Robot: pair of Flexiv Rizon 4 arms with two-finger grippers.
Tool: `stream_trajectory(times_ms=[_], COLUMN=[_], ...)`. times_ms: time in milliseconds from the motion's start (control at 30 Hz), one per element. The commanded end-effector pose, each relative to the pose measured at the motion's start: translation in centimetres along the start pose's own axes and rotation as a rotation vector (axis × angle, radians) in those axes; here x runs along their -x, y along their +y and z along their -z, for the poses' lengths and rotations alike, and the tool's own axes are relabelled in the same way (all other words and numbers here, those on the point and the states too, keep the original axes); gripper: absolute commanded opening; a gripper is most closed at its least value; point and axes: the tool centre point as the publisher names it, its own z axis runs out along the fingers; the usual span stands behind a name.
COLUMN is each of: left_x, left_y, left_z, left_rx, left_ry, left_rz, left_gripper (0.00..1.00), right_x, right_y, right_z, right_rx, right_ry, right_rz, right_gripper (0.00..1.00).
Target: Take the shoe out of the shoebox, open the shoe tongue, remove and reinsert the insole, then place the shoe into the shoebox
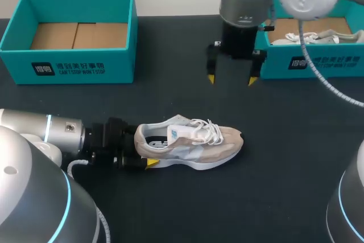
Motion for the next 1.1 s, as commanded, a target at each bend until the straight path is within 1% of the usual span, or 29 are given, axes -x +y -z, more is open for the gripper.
stream_trajectory(times_ms=[33, 600, 667, 800, 833, 867, 900, 933, 1100], left_x=[-0.2, -0.2, -0.2, -0.2, -0.2, -0.2, -0.2, -0.2, -0.2], left_y=[0.2, 0.2, 0.2, 0.2, 0.2, 0.2, 0.2, 0.2, 0.2], left_z=[-0.2, -0.2, -0.2, -0.2, -0.2, -0.2, -0.2, -0.2, -0.2], left_rx=[0.004, 0.004, 0.004, 0.004, 0.004, 0.004, 0.004, 0.004, 0.004], left_ry=[-0.002, -0.002, -0.002, -0.002, -0.002, -0.002, -0.002, -0.002, -0.002], left_rz=[0.0, 0.0, 0.0, 0.0, 0.0, 0.0, 0.0, 0.0, 0.0], left_gripper=[0.0, 0.0, 0.0, 0.0, 0.0, 0.0, 0.0, 0.0, 0.0], right_x=[0.0, 0.0, -1.2, -3.3, -3.6, -3.9, -4.2, -4.8, -7.3], right_y=[0.3, 0.3, -0.7, -2.9, -3.1, -3.6, -4.0, -4.7, -6.6], right_z=[-0.4, -0.4, -0.7, -0.9, -0.9, -0.7, -0.7, -0.6, -0.8], right_rx=[-0.006, -0.006, -0.004, 0.033, 0.037, 0.055, 0.054, 0.055, 0.072], right_ry=[0.005, 0.005, -0.009, -0.022, -0.015, -0.028, -0.037, -0.071, -0.124], right_rz=[0.001, 0.001, 0.032, 0.027, 0.027, 0.004, -0.002, -0.012, -0.018], right_gripper=[1.0, 1.0, 1.0, 1.0, 1.0, 1.0, 1.0, 1.0, 1.0])
